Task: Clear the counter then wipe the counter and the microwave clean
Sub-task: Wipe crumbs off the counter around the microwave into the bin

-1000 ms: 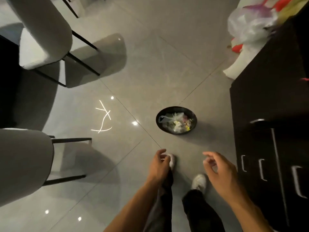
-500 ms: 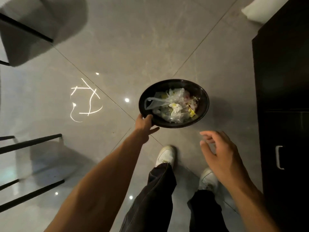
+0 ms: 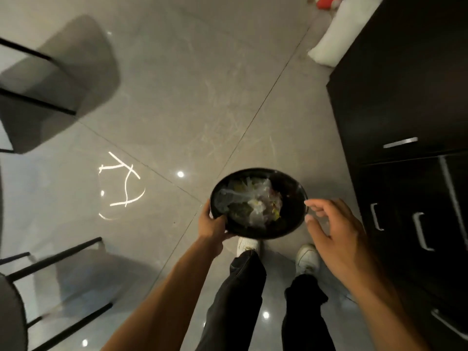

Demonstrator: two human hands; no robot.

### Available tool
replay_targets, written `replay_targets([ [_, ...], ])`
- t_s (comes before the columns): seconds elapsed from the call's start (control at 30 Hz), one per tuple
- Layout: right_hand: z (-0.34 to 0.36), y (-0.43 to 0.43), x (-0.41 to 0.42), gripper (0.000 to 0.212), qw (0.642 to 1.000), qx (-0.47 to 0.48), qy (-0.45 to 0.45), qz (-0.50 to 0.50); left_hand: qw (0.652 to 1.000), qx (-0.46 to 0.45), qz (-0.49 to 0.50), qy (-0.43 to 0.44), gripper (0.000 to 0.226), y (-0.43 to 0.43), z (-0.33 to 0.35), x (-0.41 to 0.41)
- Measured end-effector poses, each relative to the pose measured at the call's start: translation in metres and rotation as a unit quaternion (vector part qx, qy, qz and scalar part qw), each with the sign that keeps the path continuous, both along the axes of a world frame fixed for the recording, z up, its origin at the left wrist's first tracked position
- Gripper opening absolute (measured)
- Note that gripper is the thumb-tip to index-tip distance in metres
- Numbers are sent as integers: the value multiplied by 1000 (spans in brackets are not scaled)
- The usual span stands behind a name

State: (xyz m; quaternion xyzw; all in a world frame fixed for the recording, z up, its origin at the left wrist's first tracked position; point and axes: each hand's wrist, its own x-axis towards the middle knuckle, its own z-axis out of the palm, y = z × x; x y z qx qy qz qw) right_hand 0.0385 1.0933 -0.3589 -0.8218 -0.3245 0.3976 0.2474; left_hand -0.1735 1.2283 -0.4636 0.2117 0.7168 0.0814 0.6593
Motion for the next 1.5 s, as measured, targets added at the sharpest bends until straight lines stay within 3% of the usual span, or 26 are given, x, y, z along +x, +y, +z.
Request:
replay_targets([
  [0.37,235,-152,-3,24,987,30,-92,-130,972,-52,-224,-55,60,-112,257,20],
  [0.57,322,-283,-23,21,967,51,-116,-221,946,-18,-314,-80,65,-201,341,44],
  [0.73,370,-409,-43,22,947,91,-132,-280,938,19,-330,-105,67,-301,395,50],
  [0.9,395,-530,-61,20,927,129,-148,-320,934,43,-340,-102,65,-399,423,43],
  [1.17,391,-682,-46,24,899,106,-186,-383,933,25,-347,-91,62,-517,442,40],
  [1.33,374,-776,-19,28,838,17,-265,-477,937,-10,-341,-71,64,-551,439,49],
  [1.5,347,-850,5,52,778,-185,-263,-540,933,-20,-355,-59,68,-566,432,65],
])
